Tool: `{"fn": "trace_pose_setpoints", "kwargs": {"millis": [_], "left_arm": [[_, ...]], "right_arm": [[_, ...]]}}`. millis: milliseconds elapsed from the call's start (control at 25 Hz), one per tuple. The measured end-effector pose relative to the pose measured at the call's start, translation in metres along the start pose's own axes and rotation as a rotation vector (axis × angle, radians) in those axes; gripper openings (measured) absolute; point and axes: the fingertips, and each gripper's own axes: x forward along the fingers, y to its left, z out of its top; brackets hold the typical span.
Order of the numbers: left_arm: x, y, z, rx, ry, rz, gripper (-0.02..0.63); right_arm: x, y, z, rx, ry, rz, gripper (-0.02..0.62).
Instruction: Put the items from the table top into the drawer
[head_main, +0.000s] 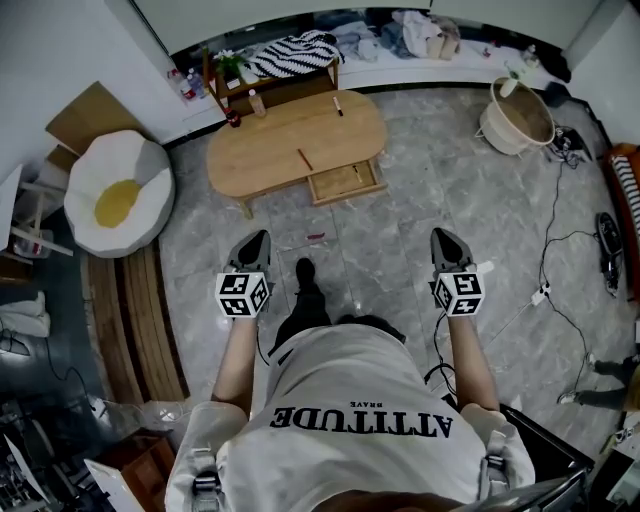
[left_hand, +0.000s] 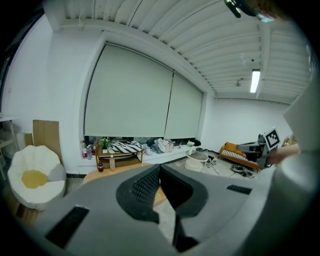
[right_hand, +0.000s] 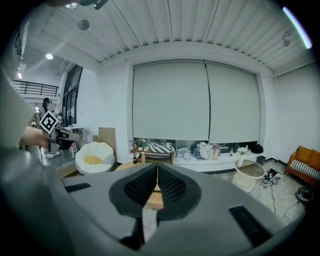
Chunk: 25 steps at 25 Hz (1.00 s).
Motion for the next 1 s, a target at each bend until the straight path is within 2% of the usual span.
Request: {"fn": "trace_pose_setpoints", "kwargs": {"millis": [520,1000], "left_arm": [[0.109,0.072,0.053,0.039,0.02,-0.079,0.021],[0.214,0.172,0.099,0.092,0.058,-0.171,0.021]], "right_arm": [[0.108,-0.007,0.037,0.027,0.025,-0.062,0.02],[0.231,0.014,0.077,0.043,0.055,-0.12,0.02]]}}
